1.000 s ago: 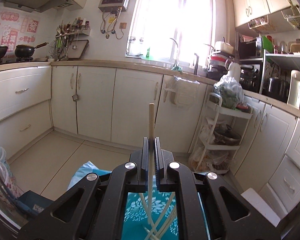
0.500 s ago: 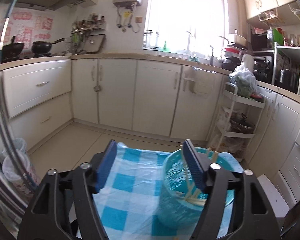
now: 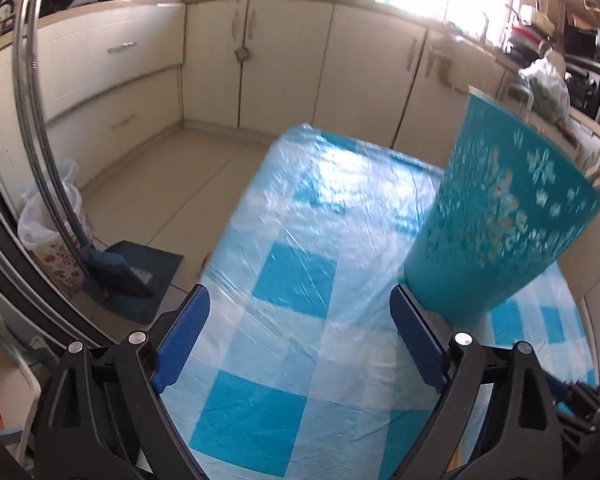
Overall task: Organize utensils
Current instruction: 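Grasp a wooden chopstick with the right gripper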
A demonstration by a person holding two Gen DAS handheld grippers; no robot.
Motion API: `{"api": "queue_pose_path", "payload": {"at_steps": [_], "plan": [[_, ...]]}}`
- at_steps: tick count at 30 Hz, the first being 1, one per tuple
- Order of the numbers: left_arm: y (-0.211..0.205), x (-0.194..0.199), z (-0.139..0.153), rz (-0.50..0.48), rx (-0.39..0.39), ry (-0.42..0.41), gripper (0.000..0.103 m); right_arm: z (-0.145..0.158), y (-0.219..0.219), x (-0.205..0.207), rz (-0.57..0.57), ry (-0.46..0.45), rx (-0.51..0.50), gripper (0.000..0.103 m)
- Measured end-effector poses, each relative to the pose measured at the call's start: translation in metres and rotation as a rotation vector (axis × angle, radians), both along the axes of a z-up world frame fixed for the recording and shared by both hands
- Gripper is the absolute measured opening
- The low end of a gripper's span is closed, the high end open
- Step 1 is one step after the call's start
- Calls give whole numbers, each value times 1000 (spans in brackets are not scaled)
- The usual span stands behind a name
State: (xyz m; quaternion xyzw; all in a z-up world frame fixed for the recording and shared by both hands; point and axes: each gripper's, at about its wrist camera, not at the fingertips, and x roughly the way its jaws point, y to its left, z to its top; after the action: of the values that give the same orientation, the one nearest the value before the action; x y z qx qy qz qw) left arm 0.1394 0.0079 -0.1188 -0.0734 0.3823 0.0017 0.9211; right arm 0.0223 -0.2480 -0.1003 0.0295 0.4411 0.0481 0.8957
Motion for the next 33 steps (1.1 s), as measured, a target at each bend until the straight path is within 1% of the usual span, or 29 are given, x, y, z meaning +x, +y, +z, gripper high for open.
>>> {"api": "queue_pose_path", "payload": {"at_steps": [2,3,5,8,12,13,14,17,23,25,28,33], "plan": [[-9,0,-7,-20,15,14,88,-1,0,-1,0,0,-35,15],[-12,1,-9,-31,23,19,88,0,1,-1,7,4,-58,14],[-17,2,-12,-47,40,31,88,0,2,-2,21,14,-70,13],[-19,5,-14,-57,42,55,89,0,5,-2,44,19,-107,14],[-19,6,-17,-60,40,85,92,0,3,-1,46,24,-94,13],[-20,6,-18,-67,44,91,92,0,2,-1,46,28,-84,9],[-22,6,-18,-71,48,93,92,1,1,-1,45,34,-74,8],[-26,6,-18,-82,60,102,93,1,-1,0,41,44,-57,8],[-32,8,-21,-97,80,129,94,0,2,0,52,34,-74,8],[-34,9,-23,-106,87,143,94,1,-1,-1,40,41,-48,6],[-37,11,-27,-123,94,165,94,8,-11,-4,20,38,34,6],[-42,13,-28,-137,108,178,94,29,-28,-14,17,-1,143,5]]}}
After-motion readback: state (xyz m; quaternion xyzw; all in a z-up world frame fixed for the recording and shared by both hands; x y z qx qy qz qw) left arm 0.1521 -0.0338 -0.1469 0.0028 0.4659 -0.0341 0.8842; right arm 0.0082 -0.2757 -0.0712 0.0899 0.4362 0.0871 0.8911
